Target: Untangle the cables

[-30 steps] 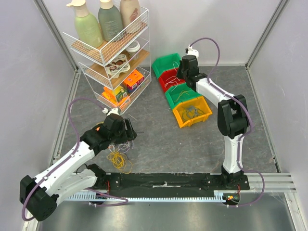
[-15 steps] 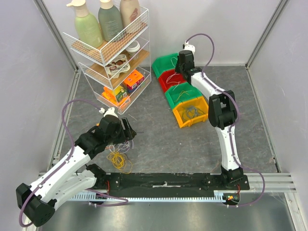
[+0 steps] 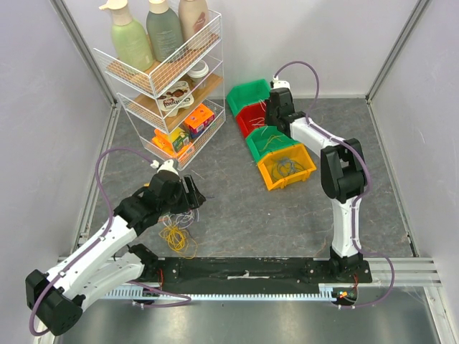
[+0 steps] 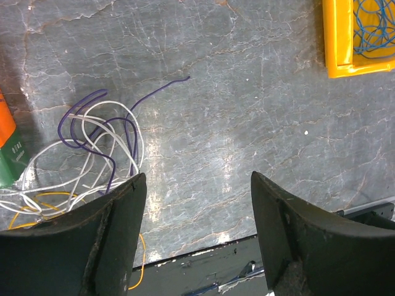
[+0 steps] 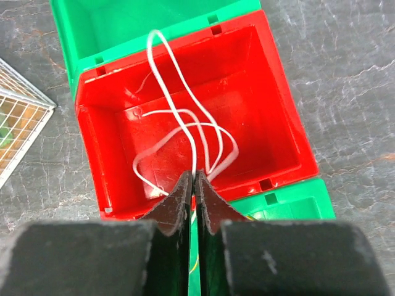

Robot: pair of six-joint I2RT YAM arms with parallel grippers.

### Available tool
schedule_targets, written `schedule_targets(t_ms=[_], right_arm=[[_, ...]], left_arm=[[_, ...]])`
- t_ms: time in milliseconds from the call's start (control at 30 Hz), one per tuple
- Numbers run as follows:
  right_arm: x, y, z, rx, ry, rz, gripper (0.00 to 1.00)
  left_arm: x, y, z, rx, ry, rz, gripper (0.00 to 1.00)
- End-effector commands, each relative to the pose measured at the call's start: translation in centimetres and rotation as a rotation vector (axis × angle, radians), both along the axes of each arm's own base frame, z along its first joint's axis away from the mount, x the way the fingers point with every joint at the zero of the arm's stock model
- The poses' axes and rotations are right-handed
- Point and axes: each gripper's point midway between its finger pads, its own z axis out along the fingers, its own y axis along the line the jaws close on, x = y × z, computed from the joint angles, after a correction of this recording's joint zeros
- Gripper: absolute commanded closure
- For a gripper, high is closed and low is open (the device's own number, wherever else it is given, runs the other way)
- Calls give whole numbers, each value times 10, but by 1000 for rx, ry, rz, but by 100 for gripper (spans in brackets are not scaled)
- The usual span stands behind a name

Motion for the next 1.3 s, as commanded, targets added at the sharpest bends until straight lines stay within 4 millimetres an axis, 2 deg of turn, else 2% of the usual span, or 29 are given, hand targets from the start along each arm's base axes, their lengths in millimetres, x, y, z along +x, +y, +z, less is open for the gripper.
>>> schedule_targets(t_ms=[0, 67, 167, 233, 300, 400, 700, 900, 1033, 1267], right_arm=[[-2, -1, 51, -35, -76, 56, 90], [-9, -3, 52, -41, -65, 63, 88], [-21, -4, 50, -34, -42, 78, 80], [-27, -3, 46, -29, -27, 83, 68], [-29, -3, 43, -28, -14, 87, 62], [-30, -5, 37, -5, 21, 85, 59], [-17, 9, 7, 113, 81, 80, 60], [-11, 9, -9, 127, 97, 73, 62], [-8, 7, -13, 127, 87, 70, 72], [4, 8, -2, 135, 37, 56, 91]], left_arm=[[4, -7, 5, -57, -15, 10, 26], [2, -6, 5, -64, -16, 11, 26], [0, -6, 3, -70, -18, 15, 26], [1, -6, 4, -75, -21, 14, 26], [1, -7, 4, -75, -20, 8, 26], [1, -8, 3, -70, -15, 3, 26], [1, -8, -1, -68, -11, 0, 26], [1, -7, -2, -57, -11, 0, 26], [3, -6, -3, -50, -14, 4, 26], [6, -10, -5, -46, -4, -7, 26]])
